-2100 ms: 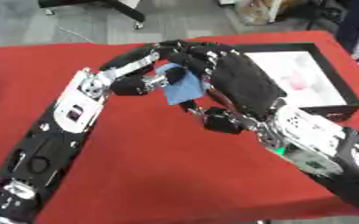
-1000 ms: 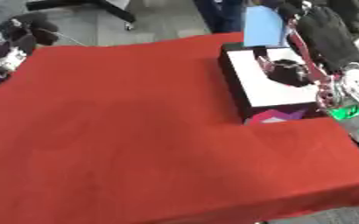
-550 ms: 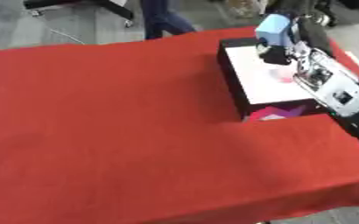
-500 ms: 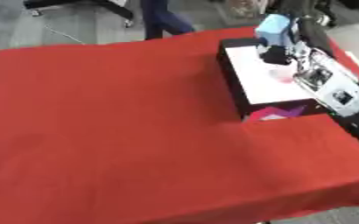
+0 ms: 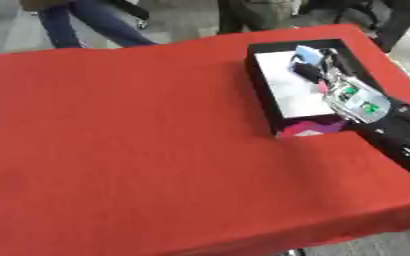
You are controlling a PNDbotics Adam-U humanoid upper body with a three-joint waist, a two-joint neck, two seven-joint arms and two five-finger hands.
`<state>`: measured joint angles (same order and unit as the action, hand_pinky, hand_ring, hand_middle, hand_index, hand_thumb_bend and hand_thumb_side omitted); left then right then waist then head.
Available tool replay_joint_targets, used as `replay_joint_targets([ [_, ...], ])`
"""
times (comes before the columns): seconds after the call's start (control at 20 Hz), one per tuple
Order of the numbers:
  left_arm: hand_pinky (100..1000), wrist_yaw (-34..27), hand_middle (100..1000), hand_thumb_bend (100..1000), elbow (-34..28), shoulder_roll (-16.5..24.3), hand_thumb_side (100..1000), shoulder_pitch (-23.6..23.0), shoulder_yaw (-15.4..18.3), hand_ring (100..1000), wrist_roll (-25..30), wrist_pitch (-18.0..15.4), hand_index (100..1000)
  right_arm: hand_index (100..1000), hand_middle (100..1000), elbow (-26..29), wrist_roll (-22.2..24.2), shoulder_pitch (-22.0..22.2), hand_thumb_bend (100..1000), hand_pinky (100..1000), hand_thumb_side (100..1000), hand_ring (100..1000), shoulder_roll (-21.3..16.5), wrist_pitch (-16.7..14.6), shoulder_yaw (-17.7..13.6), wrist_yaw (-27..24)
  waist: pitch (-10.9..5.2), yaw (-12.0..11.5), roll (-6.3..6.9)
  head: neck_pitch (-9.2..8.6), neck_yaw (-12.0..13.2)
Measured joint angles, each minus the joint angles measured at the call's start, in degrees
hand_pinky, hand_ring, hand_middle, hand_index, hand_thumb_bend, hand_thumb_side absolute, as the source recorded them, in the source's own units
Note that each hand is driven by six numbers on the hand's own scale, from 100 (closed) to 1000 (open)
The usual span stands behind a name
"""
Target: Pick up the objects with one hand, pass them to the other hand, and then place them into the box on the other side of the table.
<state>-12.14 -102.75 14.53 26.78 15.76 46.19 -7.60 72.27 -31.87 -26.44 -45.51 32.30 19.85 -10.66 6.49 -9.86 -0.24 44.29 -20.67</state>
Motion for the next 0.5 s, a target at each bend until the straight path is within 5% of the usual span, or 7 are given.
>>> replay_joint_targets([
  [0.1, 754, 0.32, 670, 100, -0.01, -0.01, 613, -0.10, 0.10, 682, 0.04, 0.11, 712, 1000, 986, 1.45, 0.11, 0.60, 351, 880, 682, 1000, -0.38, 0.11, 0.09, 2.47, -0.01, 0.03, -0.06, 0.00, 0.22],
  [0.25, 754, 1.24, 668, 100, 0.03, -0.01, 617, -0.40, 0.38, 681, 0.03, 0.17, 713, 1000, 1000, 6.13, 2.25, 2.60, 392, 922, 676, 1000, -2.25, 2.25, 0.34, 9.00, -0.04, 0.72, -0.25, 0.00, 1.06],
  [0.3, 754, 1.51, 667, 100, 0.10, -0.01, 619, -0.55, 0.46, 680, 0.04, 0.18, 712, 1000, 1000, 7.48, 3.63, 3.13, 445, 979, 552, 1000, -2.96, 3.63, 0.26, 11.70, -0.06, 0.79, -0.27, 0.00, 1.29],
  [0.5, 754, 2.38, 664, 100, 0.61, 0.00, 623, -0.83, 0.63, 678, 0.46, 0.10, 712, 1000, 1000, 12.14, 11.65, 4.64, 498, 1000, 414, 1000, -4.65, 11.65, -1.16, 23.38, -0.10, 1.19, -0.25, 0.00, 1.97],
])
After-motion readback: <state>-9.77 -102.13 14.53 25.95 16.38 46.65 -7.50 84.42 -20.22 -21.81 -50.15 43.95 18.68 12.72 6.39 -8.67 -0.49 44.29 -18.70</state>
